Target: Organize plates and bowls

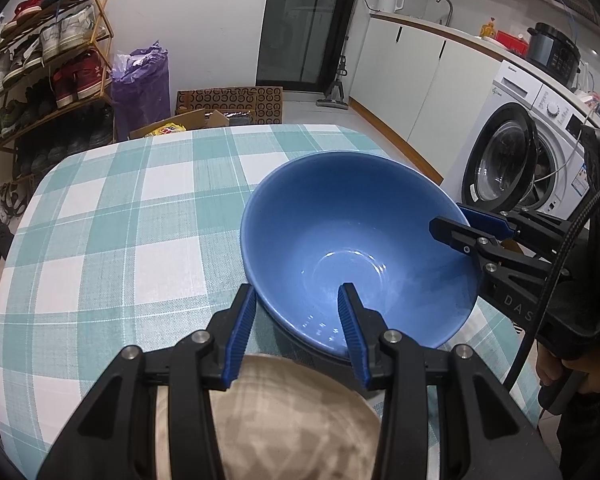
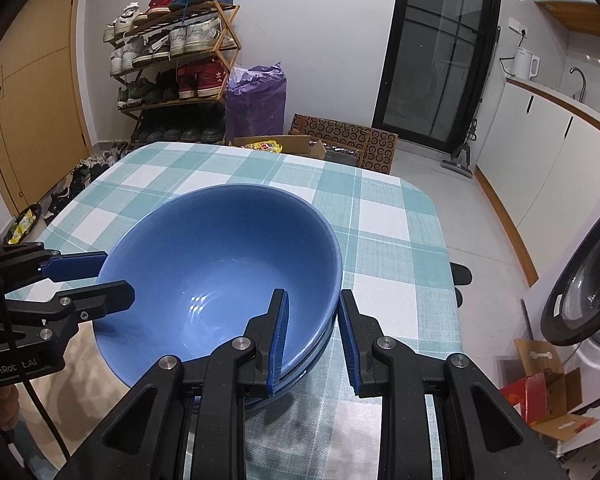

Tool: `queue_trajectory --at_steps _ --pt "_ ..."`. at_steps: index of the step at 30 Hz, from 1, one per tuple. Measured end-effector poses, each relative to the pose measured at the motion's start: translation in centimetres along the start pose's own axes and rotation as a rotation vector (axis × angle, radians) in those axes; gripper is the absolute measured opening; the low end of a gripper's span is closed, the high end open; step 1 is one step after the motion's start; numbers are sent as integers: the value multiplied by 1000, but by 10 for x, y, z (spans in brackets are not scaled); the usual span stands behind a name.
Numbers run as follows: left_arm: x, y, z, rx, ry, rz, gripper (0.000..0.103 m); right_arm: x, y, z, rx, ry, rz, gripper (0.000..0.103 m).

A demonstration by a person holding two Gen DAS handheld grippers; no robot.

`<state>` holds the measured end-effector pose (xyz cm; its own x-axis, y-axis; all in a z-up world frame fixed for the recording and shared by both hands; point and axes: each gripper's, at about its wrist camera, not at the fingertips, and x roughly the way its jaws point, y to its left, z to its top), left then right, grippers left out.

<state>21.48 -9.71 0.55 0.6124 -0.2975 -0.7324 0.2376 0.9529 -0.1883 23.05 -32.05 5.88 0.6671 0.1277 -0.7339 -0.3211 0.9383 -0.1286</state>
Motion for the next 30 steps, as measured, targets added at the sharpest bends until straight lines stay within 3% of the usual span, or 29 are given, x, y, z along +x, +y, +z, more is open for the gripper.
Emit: queue_trajectory --at_steps 30 --pt "1 -4 -2 31 21 19 45 3 -1 -16 22 -1 7 28"
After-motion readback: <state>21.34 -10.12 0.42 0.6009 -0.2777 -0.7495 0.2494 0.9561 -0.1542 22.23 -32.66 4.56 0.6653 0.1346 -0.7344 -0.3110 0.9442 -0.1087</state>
